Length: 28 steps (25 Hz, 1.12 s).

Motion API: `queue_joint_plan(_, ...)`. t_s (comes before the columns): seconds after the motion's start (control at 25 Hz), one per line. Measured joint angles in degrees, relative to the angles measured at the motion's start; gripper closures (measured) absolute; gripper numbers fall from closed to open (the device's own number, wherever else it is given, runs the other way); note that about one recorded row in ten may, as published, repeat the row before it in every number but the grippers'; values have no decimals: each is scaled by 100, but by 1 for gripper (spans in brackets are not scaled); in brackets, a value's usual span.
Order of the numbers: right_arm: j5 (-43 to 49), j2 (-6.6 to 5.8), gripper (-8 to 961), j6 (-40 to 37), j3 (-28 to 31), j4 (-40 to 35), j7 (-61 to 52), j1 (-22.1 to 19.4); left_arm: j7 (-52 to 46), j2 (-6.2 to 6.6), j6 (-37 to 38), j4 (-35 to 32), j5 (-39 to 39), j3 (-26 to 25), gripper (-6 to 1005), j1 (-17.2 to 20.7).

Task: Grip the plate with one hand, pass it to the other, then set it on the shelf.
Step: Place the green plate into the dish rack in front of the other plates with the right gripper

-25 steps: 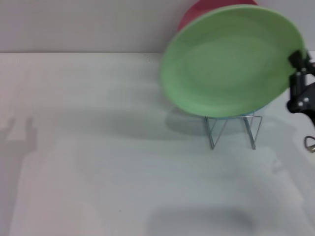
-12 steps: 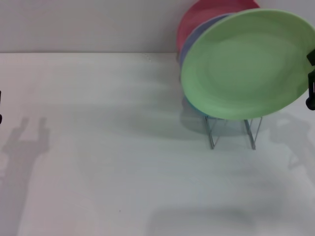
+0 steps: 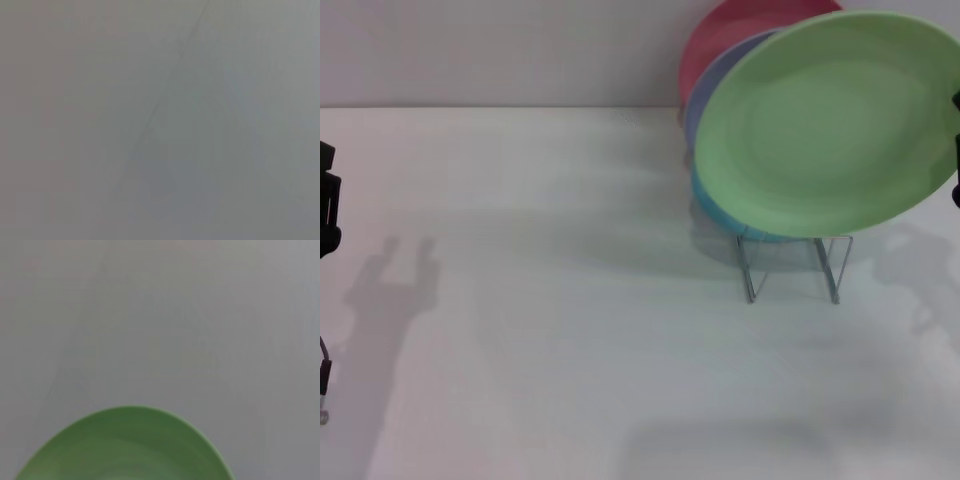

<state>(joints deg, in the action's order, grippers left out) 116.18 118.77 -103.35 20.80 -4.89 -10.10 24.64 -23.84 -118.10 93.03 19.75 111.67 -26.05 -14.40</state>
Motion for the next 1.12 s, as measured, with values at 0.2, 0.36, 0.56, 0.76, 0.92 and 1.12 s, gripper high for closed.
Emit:
queue_joint_plan(0.2, 0, -4, 925, -11, -25, -218, 108, 104, -11, 7, 12, 83, 4, 18, 518, -5)
queue_joint_plan(0.36, 31, -11, 926, -11, -32, -284, 371, 160, -13, 7, 56, 114, 4, 23, 513, 34)
queue_joint_plan(0.56, 40, -15, 927, -11, -105, -462, 427, 227, -15, 2, 102, 173, 4, 35, 507, 81)
queue_joint_plan(0.76, 46, -13, 927, 1, -347, -655, 660, 269, -16, -1, 166, 246, 4, 80, 500, 136)
queue_joint_plan(0.92, 50, -30, 928, 44, -474, -741, 854, 281, -16, -9, 225, 267, 3, 114, 495, 140)
queue_joint_plan(1.12, 50, -33, 928, 54, -493, -967, 867, 321, -12, -12, 248, 325, 3, 160, 489, 139)
